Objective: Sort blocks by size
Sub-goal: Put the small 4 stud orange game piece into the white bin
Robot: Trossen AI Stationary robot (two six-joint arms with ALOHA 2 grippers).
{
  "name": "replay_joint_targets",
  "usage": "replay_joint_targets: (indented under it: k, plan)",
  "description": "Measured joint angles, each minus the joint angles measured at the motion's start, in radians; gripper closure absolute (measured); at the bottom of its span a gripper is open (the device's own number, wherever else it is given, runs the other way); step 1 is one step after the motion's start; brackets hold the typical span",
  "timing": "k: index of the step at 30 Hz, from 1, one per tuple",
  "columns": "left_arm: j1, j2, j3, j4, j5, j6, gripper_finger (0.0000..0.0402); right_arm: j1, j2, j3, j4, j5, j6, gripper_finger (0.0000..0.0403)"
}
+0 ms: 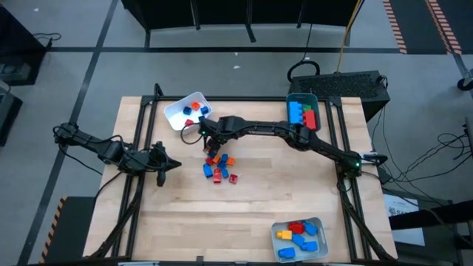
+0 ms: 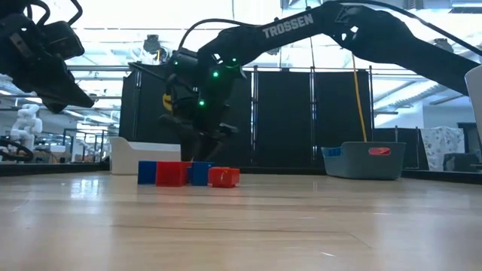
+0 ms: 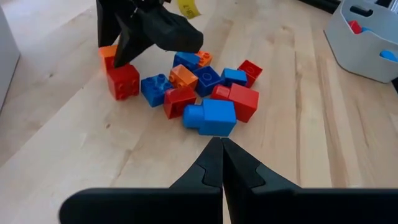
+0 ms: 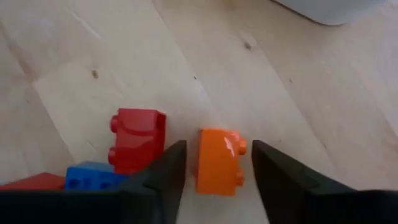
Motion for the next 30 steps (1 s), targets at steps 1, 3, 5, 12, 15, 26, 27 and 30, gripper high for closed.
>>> replay_joint_targets:
  k: [1,3,5,12,15,26,27,30]
  plan:
    - [0.0,0.0,0.0,-0.001,0.0,-0.001,0.04,-0.001,0.0,0.0,-0.005,-0.001,-0.002,0.0266]
    - [0.0,0.0,0.0,0.0,0.0,-0.002,0.04,-0.002,0.0,0.0,-0.013,-0.004,-0.018,0.0306]
    - [0.0,0.0,0.0,-0.001,0.0,-0.002,0.04,-0.002,0.0,0.001,-0.021,-0.002,-0.023,0.0345]
    - [0.0,0.0,0.0,0.0,0.0,-0.003,0.04,-0.002,-0.003,0.002,-0.012,0.002,-0.028,0.0374]
    - [0.0,0.0,0.0,0.001,0.0,-0.003,0.04,-0.002,-0.003,0.002,-0.006,0.002,-0.029,0.0374]
    - [0.0,0.0,0.0,0.002,-0.001,-0.003,0.04,-0.003,-0.024,0.007,0.204,0.004,-0.031,0.0374]
    - [0.0,0.0,0.0,0.002,-0.001,-0.003,0.04,-0.004,-0.026,0.007,0.235,0.004,-0.036,0.0374]
    - [0.0,0.0,0.0,0.002,-0.001,-0.003,0.04,-0.008,-0.026,0.006,0.327,0.013,-0.047,0.0374]
